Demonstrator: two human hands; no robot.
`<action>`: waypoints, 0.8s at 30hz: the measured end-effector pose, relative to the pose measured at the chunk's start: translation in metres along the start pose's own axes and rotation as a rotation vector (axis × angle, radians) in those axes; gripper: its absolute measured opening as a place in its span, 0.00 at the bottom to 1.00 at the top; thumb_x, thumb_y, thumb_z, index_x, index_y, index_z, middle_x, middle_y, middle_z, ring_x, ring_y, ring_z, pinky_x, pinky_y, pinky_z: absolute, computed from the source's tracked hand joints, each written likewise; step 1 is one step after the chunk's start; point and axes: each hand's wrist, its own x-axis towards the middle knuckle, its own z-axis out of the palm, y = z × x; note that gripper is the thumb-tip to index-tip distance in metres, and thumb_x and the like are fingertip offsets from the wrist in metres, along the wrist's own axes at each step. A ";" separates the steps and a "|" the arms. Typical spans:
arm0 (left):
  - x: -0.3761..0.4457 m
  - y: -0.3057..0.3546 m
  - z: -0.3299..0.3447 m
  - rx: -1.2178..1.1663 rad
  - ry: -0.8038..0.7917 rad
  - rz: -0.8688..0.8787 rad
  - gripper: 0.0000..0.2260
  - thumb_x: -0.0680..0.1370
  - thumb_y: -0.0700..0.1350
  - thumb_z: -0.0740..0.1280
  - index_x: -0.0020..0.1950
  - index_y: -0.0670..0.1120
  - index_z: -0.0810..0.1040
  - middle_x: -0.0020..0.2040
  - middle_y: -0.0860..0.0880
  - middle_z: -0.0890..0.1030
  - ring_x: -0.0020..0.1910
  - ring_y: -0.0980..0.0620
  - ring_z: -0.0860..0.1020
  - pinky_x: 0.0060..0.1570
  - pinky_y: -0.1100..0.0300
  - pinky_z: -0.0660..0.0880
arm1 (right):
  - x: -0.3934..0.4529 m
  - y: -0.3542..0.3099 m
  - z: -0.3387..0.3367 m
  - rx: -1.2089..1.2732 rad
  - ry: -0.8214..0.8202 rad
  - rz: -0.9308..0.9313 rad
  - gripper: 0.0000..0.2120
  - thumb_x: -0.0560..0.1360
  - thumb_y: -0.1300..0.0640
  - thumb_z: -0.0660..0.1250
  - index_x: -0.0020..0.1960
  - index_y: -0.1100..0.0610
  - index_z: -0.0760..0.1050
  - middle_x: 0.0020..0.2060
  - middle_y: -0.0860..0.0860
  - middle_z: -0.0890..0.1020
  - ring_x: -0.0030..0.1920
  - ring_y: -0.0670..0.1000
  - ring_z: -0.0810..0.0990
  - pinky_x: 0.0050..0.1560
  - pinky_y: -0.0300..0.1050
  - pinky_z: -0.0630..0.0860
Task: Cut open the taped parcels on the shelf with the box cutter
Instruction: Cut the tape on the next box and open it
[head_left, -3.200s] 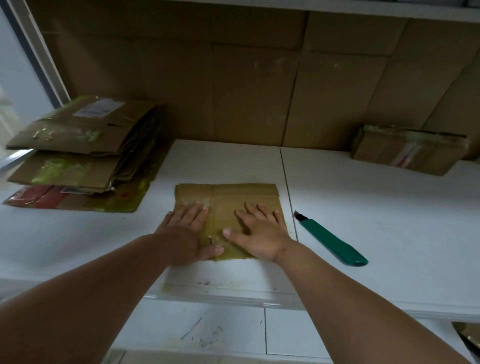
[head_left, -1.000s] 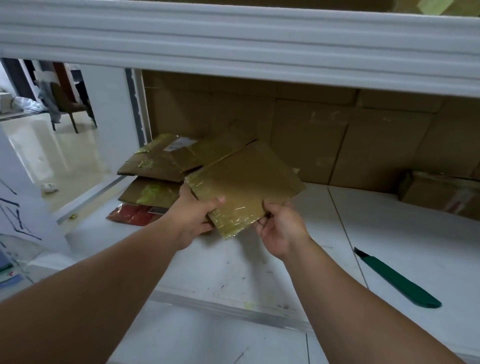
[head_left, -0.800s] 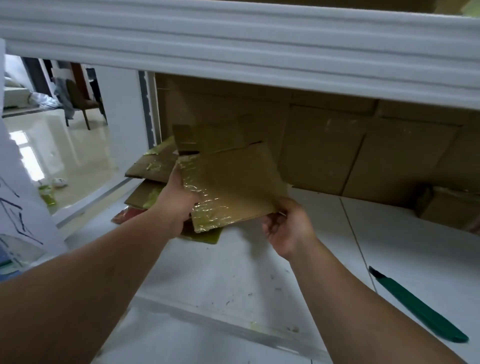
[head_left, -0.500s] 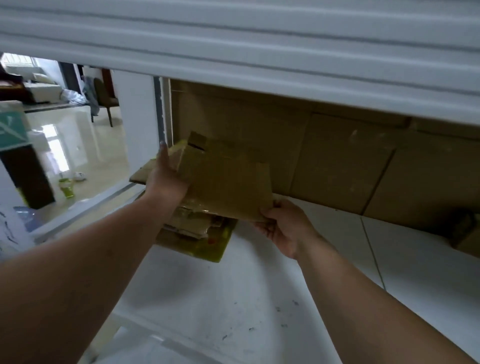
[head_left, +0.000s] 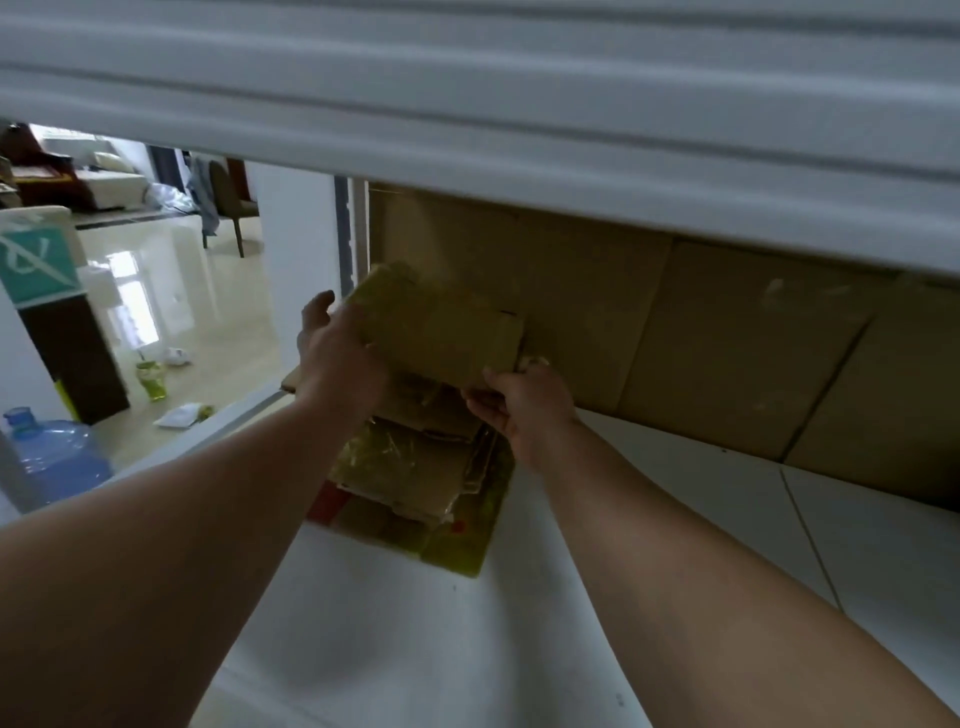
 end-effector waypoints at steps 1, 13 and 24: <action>0.004 -0.006 0.001 0.104 -0.059 0.010 0.21 0.77 0.38 0.65 0.71 0.44 0.71 0.77 0.43 0.58 0.73 0.40 0.61 0.71 0.44 0.63 | 0.003 0.001 0.003 -0.197 0.026 -0.018 0.04 0.79 0.60 0.67 0.53 0.59 0.76 0.53 0.59 0.82 0.50 0.58 0.83 0.45 0.47 0.82; 0.013 -0.049 0.023 0.645 -0.293 0.152 0.25 0.79 0.58 0.58 0.76 0.58 0.62 0.81 0.49 0.49 0.78 0.43 0.41 0.74 0.40 0.37 | 0.018 0.034 -0.007 -1.521 0.122 -0.584 0.37 0.78 0.42 0.64 0.79 0.45 0.47 0.79 0.50 0.50 0.77 0.56 0.52 0.76 0.57 0.53; 0.007 -0.059 0.037 0.884 -0.556 0.198 0.46 0.61 0.81 0.44 0.77 0.65 0.48 0.79 0.52 0.55 0.77 0.42 0.52 0.69 0.34 0.42 | 0.029 0.055 0.001 -1.788 -0.186 -0.344 0.35 0.81 0.39 0.50 0.81 0.54 0.44 0.80 0.50 0.49 0.79 0.51 0.43 0.77 0.59 0.38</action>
